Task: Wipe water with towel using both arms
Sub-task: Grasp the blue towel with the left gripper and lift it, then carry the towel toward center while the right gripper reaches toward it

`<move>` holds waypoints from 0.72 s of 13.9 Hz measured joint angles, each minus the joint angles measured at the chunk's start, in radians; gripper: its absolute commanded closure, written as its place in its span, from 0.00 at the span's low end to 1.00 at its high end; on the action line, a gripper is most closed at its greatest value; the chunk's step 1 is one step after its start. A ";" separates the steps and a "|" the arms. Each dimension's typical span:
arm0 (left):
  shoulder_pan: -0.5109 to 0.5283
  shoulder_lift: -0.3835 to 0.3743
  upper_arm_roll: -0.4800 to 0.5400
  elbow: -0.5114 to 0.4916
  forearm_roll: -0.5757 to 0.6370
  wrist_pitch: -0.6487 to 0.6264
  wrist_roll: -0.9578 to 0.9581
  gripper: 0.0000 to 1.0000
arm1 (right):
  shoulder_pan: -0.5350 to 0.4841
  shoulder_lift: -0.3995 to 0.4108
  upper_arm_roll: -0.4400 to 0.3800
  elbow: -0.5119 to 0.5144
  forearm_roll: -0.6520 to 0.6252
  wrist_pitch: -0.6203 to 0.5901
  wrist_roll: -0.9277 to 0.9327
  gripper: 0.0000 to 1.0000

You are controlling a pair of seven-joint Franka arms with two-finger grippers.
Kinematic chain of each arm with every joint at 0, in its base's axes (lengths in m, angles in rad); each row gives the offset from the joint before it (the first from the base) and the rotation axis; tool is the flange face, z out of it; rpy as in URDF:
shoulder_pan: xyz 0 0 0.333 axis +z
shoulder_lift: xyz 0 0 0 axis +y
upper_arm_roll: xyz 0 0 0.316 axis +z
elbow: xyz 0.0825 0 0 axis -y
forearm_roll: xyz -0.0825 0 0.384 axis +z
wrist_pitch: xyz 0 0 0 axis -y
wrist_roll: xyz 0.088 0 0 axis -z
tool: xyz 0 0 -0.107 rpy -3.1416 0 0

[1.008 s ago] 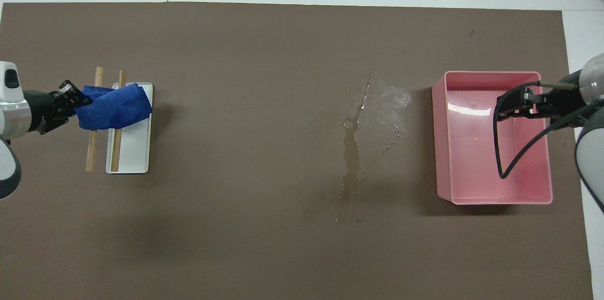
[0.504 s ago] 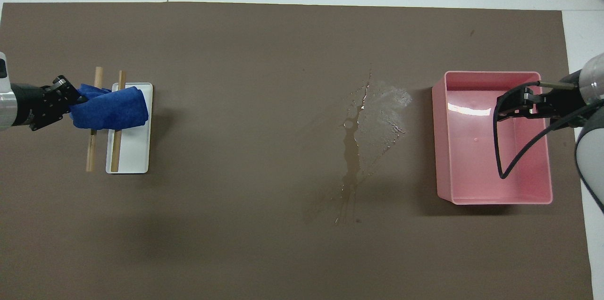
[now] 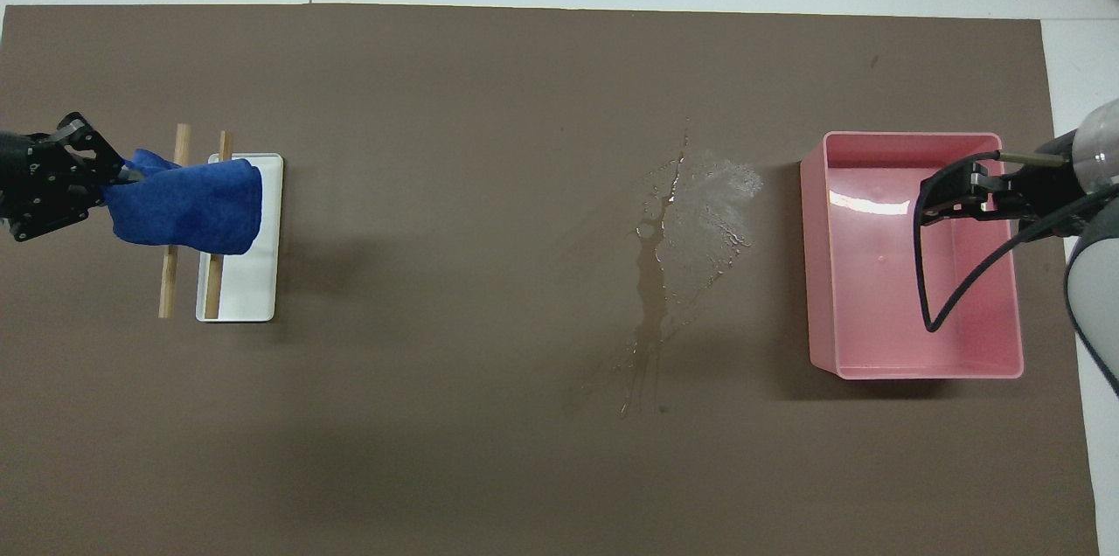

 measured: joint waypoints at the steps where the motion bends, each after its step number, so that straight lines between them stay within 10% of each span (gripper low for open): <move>1: -0.010 -0.010 -0.010 0.001 -0.025 -0.025 -0.063 1.00 | 0.000 0.000 0.000 0.000 0.000 0.000 0.000 0.01; 10: -0.079 -0.035 -0.117 0.001 -0.310 -0.093 -0.552 1.00 | 0.035 -0.002 0.065 0.001 0.175 0.000 0.119 0.01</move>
